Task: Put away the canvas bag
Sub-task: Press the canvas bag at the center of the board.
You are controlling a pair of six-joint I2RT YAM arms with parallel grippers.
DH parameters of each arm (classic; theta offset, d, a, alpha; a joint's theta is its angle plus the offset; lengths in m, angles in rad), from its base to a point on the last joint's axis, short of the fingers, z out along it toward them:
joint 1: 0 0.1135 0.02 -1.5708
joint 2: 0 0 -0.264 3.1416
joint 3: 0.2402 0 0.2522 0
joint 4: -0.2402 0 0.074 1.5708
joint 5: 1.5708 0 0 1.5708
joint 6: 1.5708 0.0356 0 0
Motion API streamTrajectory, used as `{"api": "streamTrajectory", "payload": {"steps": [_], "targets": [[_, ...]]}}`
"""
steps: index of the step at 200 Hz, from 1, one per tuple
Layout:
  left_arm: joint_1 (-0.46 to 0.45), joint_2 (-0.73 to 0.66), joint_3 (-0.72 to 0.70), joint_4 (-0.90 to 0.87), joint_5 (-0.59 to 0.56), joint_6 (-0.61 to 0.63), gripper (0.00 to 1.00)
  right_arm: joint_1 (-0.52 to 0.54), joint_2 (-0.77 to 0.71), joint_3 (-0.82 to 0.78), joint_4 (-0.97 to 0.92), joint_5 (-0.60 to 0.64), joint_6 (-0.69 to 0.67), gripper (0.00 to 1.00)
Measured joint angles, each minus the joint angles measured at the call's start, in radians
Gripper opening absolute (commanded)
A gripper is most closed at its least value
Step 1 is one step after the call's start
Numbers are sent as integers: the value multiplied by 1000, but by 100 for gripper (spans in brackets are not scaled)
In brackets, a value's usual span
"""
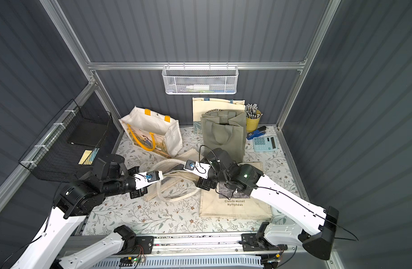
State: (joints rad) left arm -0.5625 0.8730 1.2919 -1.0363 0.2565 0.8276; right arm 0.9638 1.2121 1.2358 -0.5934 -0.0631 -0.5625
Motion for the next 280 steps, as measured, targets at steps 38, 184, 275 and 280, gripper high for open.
{"api": "streamTrajectory", "payload": {"steps": [38,184,275,280], "targets": [[0,27,21,-14,0,3,0,4,-32,-73,2,11,1,99],[0,46,53,-23,-8,3,0,104,-146,-252,88,280,-38,99],[0,55,58,-37,0,3,0,111,-135,-364,194,403,-124,87],[0,54,58,-37,1,3,0,109,-136,-372,197,408,-122,83]]}}
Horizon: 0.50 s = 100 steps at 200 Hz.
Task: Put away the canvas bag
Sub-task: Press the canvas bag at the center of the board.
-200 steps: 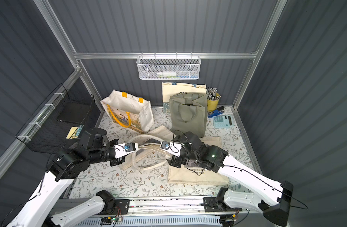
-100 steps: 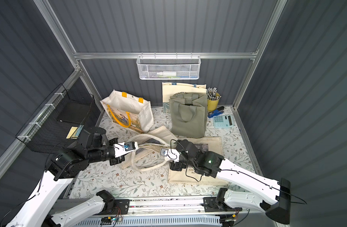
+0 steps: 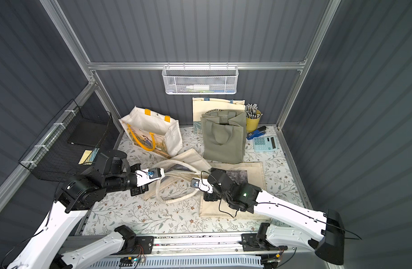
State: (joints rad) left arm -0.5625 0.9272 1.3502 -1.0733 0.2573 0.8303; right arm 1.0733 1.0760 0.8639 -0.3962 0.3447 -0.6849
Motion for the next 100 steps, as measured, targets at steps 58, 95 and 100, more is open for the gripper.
{"api": "streamTrajectory", "payload": {"steps": [58,95,100], "targets": [[0,0,0,0,4,0,0,-9,1,-27,79,26,-50,58],[0,0,0,1,3,0,0,-17,0,-27,133,-15,-72,49],[0,-1,0,1,3,0,0,-18,0,-27,136,-21,-69,43]]}}
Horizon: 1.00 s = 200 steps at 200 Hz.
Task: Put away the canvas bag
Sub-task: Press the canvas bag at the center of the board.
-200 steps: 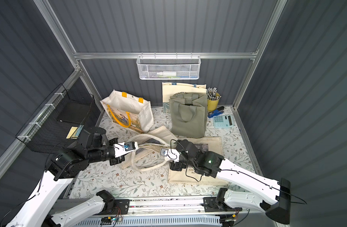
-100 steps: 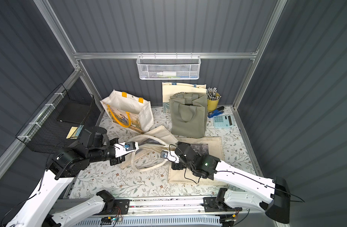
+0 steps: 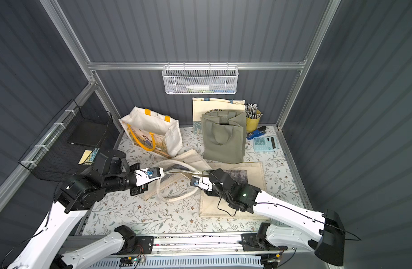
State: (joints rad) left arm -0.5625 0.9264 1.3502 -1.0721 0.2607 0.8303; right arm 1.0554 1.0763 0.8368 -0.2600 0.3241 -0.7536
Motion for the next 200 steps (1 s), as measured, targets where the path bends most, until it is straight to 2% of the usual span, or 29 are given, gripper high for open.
{"api": "streamTrajectory", "payload": {"steps": [6,14,27,58,82,106,141,173,180,200], "targets": [[0,-1,0,0,0,0,0,-1,0,0,4,-11,-4,36],[0,-1,0,1,0,0,0,-2,0,0,7,-22,-15,19],[0,-2,0,5,0,0,0,-3,0,0,6,-46,-35,0],[0,-2,0,11,0,0,0,-25,2,13,-24,-90,-59,0],[0,-6,0,19,-1,0,0,-105,5,85,-79,-158,-58,0],[-6,-17,0,40,-2,0,0,-183,14,201,-160,-231,-55,0],[-6,-31,10,81,-31,-15,0,-253,109,419,-313,-342,-24,0],[-6,-33,24,97,-92,-47,0,-283,202,562,-443,-465,14,0],[-6,-36,24,100,-108,-55,3,-286,222,586,-470,-492,27,0],[-6,-42,24,104,-147,-74,4,-288,262,632,-534,-552,60,0]]}}
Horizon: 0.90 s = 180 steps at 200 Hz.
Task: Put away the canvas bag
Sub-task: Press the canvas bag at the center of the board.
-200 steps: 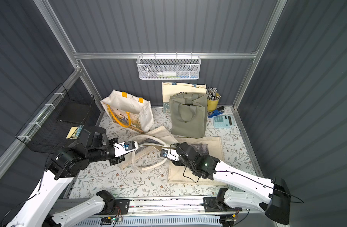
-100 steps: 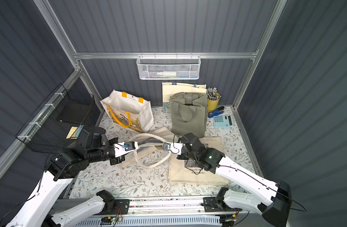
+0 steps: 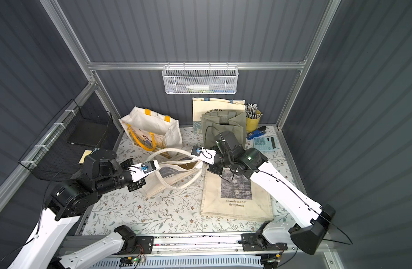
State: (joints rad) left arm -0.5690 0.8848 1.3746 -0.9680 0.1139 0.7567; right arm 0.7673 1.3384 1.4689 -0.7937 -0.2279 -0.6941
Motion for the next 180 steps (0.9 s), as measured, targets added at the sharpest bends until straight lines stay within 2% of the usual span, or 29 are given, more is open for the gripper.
{"api": "streamTrajectory", "payload": {"steps": [14,23,29,66,86,117,180], "targets": [[0,0,0,0,-22,-11,13,0,24,23,-40,-34,28,0],[0,1,-2,1,-31,-18,35,0,37,32,-63,-52,50,0],[0,1,-7,8,-38,-20,46,0,47,37,-79,-63,66,0],[1,-3,-50,60,-60,-61,87,1,93,42,-138,-136,166,0],[1,15,-50,84,-41,-69,93,2,117,49,-138,-176,205,0],[1,71,-10,95,51,-79,94,5,162,74,-144,-215,246,0],[1,179,64,117,307,-155,84,5,232,196,-208,-219,283,0]]}}
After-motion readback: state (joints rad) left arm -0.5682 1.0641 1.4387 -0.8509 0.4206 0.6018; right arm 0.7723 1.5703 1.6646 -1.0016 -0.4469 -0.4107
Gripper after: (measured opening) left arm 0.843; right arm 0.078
